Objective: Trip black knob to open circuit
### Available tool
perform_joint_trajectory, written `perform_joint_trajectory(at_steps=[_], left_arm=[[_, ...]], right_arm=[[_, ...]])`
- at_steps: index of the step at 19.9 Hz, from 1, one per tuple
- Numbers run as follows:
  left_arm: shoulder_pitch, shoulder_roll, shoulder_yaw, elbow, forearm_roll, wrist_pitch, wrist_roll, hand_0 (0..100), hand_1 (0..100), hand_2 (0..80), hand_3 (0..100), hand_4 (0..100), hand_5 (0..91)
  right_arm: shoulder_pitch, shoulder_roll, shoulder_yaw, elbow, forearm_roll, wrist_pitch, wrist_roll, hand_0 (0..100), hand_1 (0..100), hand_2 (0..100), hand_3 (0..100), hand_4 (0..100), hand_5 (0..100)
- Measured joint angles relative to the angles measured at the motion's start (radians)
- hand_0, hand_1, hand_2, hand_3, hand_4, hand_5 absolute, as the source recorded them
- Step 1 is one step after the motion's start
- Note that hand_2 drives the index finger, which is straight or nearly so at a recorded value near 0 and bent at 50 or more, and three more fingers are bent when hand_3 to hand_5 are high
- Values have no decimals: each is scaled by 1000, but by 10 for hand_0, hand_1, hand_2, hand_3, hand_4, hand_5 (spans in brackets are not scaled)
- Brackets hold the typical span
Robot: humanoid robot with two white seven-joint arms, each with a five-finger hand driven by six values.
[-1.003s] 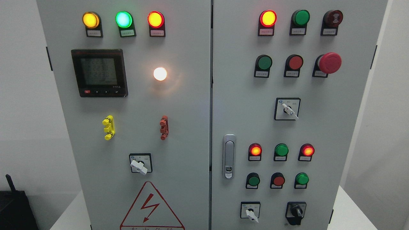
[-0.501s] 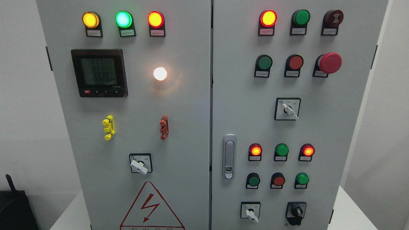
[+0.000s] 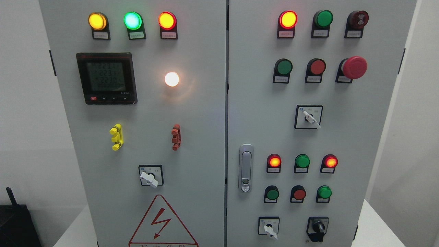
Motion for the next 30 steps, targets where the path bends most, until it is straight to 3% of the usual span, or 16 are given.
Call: perform_joint_trajectory(at_steps=[3,7,9,11,15,20,23,30], left_arm=[[0,0,0,0,0,2,0,120,389,0,0,0,0],[0,0,0,0,0,2,0,120,389,0,0,0,0],[0,0,0,0,0,0,0,120,389,0,0,0,0],[0,0,0,0,0,-1,0,120,389,0,0,0,0],[0,0,0,0,0,-2,0,120,389,0,0,0,0],[0,0,0,0,0,-3,0,120,389,0,0,0,0],[0,0,0,0,0,-3,0,120,389,0,0,0,0],[0,0,0,0,0,-3,0,120,389,0,0,0,0]], right_arm=[[1,-5,-21,-102,-1,21,-1,0,10,0,391,354,181],[2,-11,-43,-232,-2,47,-1,0,9,0,599,513,364],[3,-12,-51,-290,-6,52,-1,0,8,0,651,548,411],[3,-14,-58,-348,-12,59,-1,0,8,0,752,634,537],[-2,-16,-78,-438,-22,97,-1,0,7,0,823,766,686],[-28,-18,-109,-522,-28,132,-23,0,0,0,1000,941,947],[-42,-19,-122,-560,-30,144,-33,0,0,28,1000,1000,985],[-61,-9,-137,-642,-39,176,-38,0,0,41,1000,1000,994]])
